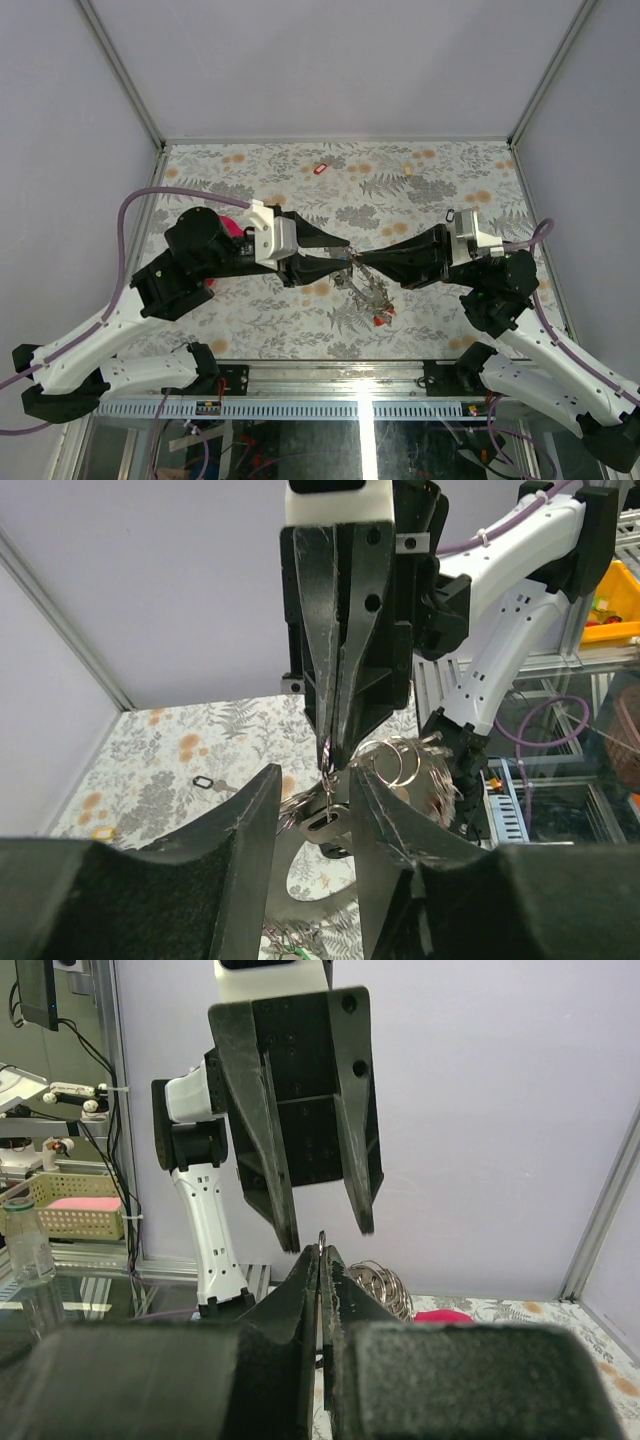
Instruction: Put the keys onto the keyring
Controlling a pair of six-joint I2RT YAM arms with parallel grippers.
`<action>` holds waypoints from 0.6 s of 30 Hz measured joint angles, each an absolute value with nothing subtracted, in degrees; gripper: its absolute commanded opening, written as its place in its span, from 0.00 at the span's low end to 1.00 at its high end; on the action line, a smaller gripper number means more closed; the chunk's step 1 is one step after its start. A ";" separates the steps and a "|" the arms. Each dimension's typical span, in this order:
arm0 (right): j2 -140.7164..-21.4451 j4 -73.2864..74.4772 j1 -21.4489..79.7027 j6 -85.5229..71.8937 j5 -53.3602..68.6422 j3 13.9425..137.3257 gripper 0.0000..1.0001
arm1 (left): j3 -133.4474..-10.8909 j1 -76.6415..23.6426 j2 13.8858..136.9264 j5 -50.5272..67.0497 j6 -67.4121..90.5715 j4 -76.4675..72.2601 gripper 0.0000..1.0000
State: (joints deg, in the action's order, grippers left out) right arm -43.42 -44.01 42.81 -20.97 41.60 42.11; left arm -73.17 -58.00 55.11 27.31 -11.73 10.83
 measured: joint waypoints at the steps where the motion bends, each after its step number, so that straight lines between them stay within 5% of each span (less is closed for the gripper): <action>1: -43.42 -44.03 42.81 -20.97 41.60 42.11 0.00 | -72.88 -58.00 55.46 27.62 -11.53 10.61 0.34; 7: -43.42 -44.03 42.81 -20.95 41.60 42.13 0.00 | -71.92 -58.00 56.84 28.60 -10.90 10.28 0.29; 16: -43.44 -43.99 42.81 -20.91 41.58 42.13 0.00 | -71.48 -58.00 56.84 29.12 -10.68 9.61 0.00; 18: -43.42 -43.99 42.81 -20.80 41.63 42.13 0.00 | -71.48 -58.00 56.82 29.12 -10.66 9.50 0.00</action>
State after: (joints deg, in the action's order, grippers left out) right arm -43.42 -43.99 42.81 -20.80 41.63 42.13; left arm -71.48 -58.00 56.82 29.12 -10.66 9.50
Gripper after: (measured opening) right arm 0.009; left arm 0.031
